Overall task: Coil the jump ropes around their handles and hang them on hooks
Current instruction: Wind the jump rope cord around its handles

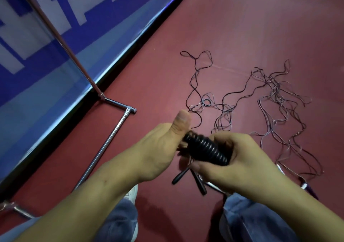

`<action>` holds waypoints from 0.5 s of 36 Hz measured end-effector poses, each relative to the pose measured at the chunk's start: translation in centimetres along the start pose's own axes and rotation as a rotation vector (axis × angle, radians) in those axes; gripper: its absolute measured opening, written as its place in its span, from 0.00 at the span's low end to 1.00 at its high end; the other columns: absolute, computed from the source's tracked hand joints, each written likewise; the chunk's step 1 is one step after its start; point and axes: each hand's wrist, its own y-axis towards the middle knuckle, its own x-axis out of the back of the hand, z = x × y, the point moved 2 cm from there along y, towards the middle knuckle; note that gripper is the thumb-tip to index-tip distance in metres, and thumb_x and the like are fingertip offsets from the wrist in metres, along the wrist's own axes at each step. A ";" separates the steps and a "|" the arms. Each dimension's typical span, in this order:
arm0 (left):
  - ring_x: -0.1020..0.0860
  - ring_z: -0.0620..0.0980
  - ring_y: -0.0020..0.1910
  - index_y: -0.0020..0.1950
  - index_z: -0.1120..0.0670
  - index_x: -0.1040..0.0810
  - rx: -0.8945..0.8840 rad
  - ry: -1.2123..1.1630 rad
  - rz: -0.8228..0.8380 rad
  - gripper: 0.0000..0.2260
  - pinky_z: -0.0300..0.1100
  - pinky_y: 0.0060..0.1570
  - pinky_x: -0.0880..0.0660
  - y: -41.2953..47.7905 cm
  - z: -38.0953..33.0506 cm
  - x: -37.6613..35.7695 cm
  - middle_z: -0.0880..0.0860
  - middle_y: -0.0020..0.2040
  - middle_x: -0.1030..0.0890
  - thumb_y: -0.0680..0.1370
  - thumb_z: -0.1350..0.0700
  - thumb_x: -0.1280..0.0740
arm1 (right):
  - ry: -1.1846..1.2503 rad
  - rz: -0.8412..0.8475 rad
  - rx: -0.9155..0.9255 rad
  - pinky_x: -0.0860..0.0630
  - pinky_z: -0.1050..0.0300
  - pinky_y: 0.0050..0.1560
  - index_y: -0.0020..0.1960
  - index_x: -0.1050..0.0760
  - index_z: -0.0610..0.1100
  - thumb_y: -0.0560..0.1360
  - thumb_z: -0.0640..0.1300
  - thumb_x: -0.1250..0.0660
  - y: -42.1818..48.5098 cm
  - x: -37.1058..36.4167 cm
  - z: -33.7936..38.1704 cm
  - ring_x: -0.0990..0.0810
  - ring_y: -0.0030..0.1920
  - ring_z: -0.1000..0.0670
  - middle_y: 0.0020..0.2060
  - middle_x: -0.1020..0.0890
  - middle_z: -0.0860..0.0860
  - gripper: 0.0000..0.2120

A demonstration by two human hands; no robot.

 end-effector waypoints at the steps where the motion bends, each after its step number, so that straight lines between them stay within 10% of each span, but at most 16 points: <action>1: 0.19 0.44 0.39 0.43 0.60 0.20 -0.029 0.025 0.016 0.49 0.35 0.52 0.27 0.0 0.0 0.0 0.51 0.33 0.19 0.71 0.21 0.62 | 0.019 -0.064 0.001 0.30 0.54 0.26 0.44 0.21 0.42 0.56 0.59 0.19 0.2 0.4 0.1 0.26 0.25 0.48 0.28 0.19 0.41 0.27; 8: 0.27 0.51 0.31 0.46 0.53 0.20 -0.034 -0.115 -0.016 0.06 0.49 0.36 0.27 -0.7 -0.3 -0.4 0.52 0.32 0.27 0.75 0.51 0.32 | 0.167 -0.154 0.097 0.30 0.56 0.22 0.50 0.21 0.41 0.63 0.41 0.21 0.1 2.7 1.8 0.28 0.23 0.44 0.33 0.18 0.46 0.18; 18: 0.34 0.42 0.28 0.42 0.53 0.22 -0.078 0.280 -0.071 0.13 0.39 0.30 0.36 -1.0 -1.2 -2.3 0.46 0.28 0.30 0.82 0.48 0.36 | 0.283 -0.213 0.045 0.36 0.57 0.22 0.46 0.22 0.32 0.64 0.41 0.21 0.1 3.7 0.4 0.30 0.21 0.45 0.22 0.27 0.40 0.17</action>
